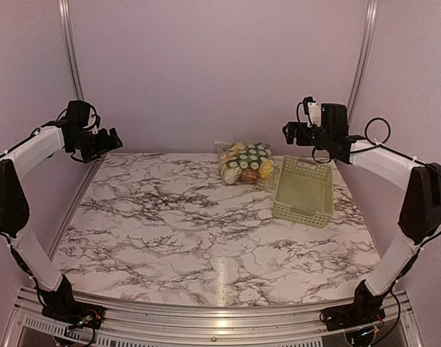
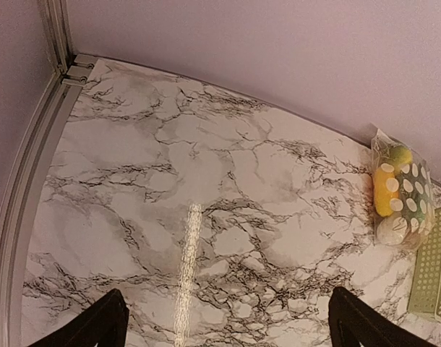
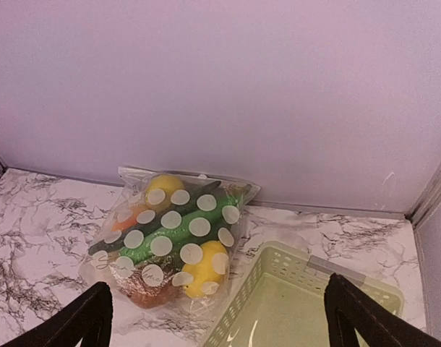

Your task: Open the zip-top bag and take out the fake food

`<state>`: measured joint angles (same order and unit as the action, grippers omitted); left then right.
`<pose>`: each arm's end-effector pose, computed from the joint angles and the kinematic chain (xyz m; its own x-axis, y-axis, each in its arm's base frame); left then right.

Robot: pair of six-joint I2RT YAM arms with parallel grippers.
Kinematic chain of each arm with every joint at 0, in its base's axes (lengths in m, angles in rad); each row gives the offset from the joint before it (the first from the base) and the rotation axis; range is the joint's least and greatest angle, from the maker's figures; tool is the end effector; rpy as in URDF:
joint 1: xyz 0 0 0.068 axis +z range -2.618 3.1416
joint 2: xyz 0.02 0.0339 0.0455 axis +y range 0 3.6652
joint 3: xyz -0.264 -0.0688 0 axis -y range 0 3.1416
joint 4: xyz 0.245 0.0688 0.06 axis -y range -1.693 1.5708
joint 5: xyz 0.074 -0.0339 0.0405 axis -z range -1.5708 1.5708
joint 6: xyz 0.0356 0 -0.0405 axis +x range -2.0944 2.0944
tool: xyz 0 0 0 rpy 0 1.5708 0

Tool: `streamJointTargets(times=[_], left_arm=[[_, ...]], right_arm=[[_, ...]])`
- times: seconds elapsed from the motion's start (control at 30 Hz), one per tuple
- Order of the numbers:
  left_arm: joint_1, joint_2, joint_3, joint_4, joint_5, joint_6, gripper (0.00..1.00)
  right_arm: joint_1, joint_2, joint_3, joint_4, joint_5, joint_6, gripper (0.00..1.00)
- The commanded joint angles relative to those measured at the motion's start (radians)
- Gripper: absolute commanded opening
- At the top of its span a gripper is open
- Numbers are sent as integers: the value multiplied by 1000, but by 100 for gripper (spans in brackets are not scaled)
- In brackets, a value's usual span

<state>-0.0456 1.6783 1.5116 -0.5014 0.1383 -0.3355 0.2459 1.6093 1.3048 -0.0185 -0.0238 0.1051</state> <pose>0.3850 -0.0225 0.3268 -0.6348 -0.2975 -0.7131 -0.0590 0.9389 -0.3391 0.3740 0.0947 0.3263 -0.3340 0.0243 -0.9423 -0.2315 0.9669 0.1070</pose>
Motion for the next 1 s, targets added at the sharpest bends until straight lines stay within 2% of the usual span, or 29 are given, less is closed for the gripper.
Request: streamJointTargets(times=[0.0, 0.23, 0.37, 0.57, 0.77, 0.97], left_arm=[[7, -1, -14, 5, 6, -31, 99], [7, -7, -19, -22, -23, -83, 99], [8, -6, -18, -67, -31, -88, 99], [6, -50, -53, -77, -77, -73, 99], [6, -46, -47, -106, -93, -52, 99], [7, -21, -21, -146, -133, -31, 99]], right_arm=[[92, 185, 267, -155, -7, 6, 99], [174, 586, 805, -373, -9, 60, 98], [197, 759, 1030, -460, 4, 122, 98], [197, 850, 1035, -432, 64, 206, 98], [197, 930, 1075, -448, 122, 218, 96], [197, 978, 1076, -500, 79, 227, 83]])
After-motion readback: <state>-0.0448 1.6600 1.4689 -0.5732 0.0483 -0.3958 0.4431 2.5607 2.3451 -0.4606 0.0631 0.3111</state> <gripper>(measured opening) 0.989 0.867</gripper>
